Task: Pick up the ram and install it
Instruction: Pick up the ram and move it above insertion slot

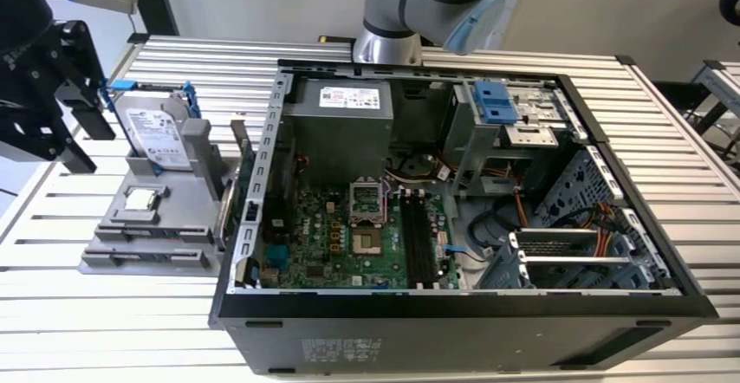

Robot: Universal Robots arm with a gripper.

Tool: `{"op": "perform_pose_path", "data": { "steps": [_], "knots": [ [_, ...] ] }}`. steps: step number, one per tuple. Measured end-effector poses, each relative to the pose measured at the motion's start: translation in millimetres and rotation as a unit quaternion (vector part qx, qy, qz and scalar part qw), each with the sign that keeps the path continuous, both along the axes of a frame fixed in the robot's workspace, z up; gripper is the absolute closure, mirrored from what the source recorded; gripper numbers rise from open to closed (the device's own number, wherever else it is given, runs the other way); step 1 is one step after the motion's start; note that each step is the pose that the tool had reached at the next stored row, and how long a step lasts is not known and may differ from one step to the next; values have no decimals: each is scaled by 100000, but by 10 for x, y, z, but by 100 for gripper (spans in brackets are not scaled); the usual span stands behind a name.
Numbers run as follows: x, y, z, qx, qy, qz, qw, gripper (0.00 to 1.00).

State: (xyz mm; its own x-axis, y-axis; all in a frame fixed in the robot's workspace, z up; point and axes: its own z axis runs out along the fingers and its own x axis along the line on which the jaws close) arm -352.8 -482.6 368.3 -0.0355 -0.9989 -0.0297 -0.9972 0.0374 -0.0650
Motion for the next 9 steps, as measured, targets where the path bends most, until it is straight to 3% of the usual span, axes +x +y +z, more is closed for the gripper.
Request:
{"op": "perform_pose_path", "data": {
  "steps": [2, 9],
  "knots": [
    [0, 0, -21, -2, -117, 15, 100000, 0],
    [0, 0, -31, -4, -130, 21, 100000, 0]
  ]
}}
